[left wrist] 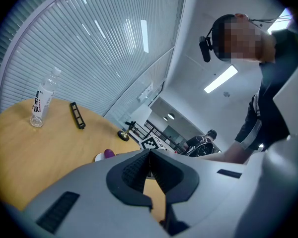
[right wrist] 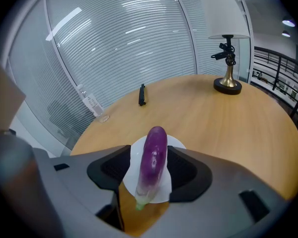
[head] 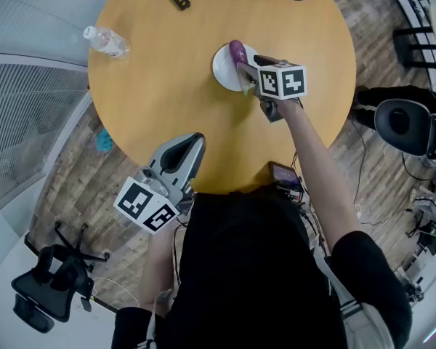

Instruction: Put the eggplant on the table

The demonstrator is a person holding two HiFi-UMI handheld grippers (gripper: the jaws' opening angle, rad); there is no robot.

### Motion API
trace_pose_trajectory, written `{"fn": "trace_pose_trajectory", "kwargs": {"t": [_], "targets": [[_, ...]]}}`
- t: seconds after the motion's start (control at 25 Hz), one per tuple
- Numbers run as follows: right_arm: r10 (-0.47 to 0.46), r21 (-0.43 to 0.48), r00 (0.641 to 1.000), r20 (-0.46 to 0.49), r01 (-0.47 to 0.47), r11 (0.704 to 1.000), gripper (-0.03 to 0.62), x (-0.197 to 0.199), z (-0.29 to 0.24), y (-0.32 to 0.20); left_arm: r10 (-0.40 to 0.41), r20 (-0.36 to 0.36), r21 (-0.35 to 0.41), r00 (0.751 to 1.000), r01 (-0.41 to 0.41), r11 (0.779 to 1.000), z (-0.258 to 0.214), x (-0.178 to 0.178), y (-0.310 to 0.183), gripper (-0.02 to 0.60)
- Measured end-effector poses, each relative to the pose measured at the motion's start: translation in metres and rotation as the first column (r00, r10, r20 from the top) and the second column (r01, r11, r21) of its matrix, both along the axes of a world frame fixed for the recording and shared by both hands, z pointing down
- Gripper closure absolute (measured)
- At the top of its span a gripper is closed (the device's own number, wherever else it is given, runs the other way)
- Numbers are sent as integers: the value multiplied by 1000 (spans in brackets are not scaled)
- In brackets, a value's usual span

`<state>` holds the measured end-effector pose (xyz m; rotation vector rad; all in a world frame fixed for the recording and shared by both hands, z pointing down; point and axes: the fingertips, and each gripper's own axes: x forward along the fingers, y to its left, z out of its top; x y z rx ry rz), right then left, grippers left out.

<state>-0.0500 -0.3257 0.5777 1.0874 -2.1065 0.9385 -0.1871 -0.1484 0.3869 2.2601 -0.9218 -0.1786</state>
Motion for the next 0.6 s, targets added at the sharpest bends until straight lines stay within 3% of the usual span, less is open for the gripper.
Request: {"fn": "trace_pose_trajectory", "kwargs": {"t": [0.32, 0.6], "targets": [[-3, 24, 1000, -5, 3, 1000, 372, 14, -21, 21, 24, 15, 34, 1000, -25, 999, -12, 12, 19, 569], [-92, 145, 994, -57, 99, 984, 372, 16, -61, 48, 54, 39, 66, 998, -56, 996, -24, 20, 34, 569]]}}
